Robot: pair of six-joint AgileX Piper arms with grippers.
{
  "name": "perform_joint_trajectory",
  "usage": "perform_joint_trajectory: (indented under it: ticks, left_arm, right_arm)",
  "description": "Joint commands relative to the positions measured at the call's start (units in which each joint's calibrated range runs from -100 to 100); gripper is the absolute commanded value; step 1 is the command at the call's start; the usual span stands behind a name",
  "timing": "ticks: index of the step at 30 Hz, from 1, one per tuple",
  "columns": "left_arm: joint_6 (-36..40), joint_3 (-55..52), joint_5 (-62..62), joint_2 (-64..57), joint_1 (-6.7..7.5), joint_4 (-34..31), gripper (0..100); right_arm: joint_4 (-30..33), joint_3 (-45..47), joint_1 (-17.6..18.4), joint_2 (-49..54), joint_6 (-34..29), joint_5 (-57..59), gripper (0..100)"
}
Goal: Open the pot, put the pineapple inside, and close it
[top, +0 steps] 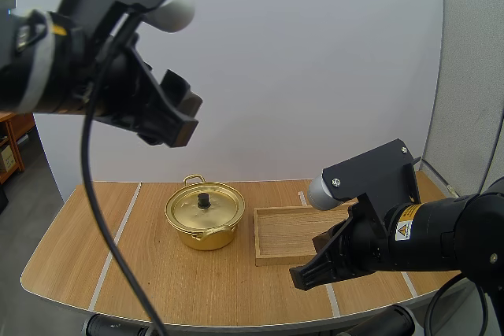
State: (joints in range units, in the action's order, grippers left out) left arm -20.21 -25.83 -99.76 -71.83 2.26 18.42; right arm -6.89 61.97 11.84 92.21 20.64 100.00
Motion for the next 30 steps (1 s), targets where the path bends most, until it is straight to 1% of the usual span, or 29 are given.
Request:
perform_joint_trajectory:
  ticks: [1, 3, 4, 6, 7, 9, 10, 17, 24, 26, 28, 30]
  left_arm:
    - [2.0, 0.1, -0.2, -2.6, 0.0, -2.8, 100]
    - [3.3, 0.1, -0.2, -4.5, 0.0, -4.7, 100]
    - [4.3, 0.1, -0.2, -5.4, 0.0, -5.4, 87]
    - [5.2, 0.1, -0.2, -7.2, 0.0, -6.8, 52]
    - [5.2, 0.1, -0.2, -8.0, 0.0, -6.9, 37]
    - [5.2, 0.0, -0.2, -10.1, 0.0, -6.9, 2]
    - [5.2, -0.3, -0.2, -11.2, 0.0, -6.7, 0]
    - [7.1, -5.6, -0.2, -18.5, 0.0, -6.6, 0]
    - [10.9, -12.1, -0.2, -25.7, 0.0, -7.5, 0]
    - [13.0, -15.1, 4.9, -28.1, 0.0, -8.7, 0]
    - [16.7, -18.6, 10.6, -28.2, 0.0, -11.4, 0]
    - [20.0, -20.9, 12.0, -28.2, 0.0, -13.9, 0]
  right_arm:
    - [-0.1, 0.2, -0.2, 0.6, 0.6, 0.0, 0]
    - [-0.1, 0.2, -0.2, 0.6, 0.6, 0.0, 0]
    - [-0.1, 0.2, -0.2, 0.6, 0.6, 0.0, 0]
    - [-0.1, 0.0, -0.7, 0.6, 0.6, 0.0, 0]
    - [-0.1, 0.0, -1.1, 0.6, 0.6, 0.0, 0]
    - [-0.5, 0.0, -1.8, 1.2, 0.6, 0.0, 0]
    - [-0.8, 0.0, -2.1, 1.7, 0.6, 0.0, 0]
    - [-1.2, 0.0, -4.0, 7.6, 0.6, 0.0, 0]
    - [-0.9, 0.0, -4.6, 7.8, 0.6, -1.0, 0]
    - [-0.6, 0.0, -4.7, 7.8, 0.6, -3.9, 0]
    - [0.2, 0.0, -4.7, 7.8, 0.6, -7.4, 0]
    - [1.5, 0.0, -4.7, 7.8, 0.6, -11.2, 0]
